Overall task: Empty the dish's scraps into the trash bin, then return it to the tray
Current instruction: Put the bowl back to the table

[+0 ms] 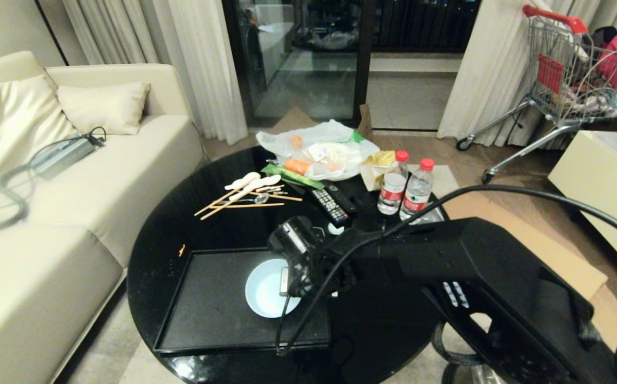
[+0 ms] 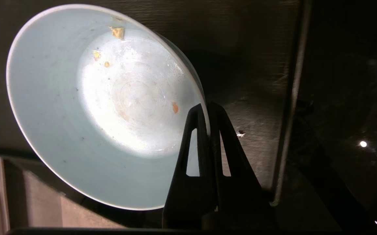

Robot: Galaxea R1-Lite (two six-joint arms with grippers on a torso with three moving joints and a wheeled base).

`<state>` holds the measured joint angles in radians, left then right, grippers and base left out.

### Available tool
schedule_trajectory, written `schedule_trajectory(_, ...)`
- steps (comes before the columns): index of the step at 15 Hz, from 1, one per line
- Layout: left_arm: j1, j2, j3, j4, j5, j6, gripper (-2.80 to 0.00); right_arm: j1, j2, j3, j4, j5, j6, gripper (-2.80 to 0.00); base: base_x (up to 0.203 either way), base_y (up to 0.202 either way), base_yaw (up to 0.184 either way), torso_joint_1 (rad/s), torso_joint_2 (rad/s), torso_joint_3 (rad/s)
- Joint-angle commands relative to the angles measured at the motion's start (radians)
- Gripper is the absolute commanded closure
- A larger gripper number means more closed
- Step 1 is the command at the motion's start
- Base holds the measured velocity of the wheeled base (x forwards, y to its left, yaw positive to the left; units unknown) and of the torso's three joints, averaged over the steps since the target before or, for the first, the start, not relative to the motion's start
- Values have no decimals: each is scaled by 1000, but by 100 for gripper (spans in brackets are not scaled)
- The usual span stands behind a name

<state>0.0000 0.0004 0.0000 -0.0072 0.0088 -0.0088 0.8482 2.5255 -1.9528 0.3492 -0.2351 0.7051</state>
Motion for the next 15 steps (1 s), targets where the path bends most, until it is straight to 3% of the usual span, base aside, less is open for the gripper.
schedule_trajectory(1,0,0,0,0,0,0,0,-22,16,0,4,-1,3,0,0,0,0,0,0,0)
schedule_trajectory(14,0,0,0,0,0,0,0,-49,50,3,17,-1,1,0,0,0,0,0,0,0)
schedule_trajectory(15,0,0,0,0,0,0,0,-49,50,3,19,-1,1,-280,0,0,0,0,0,0)
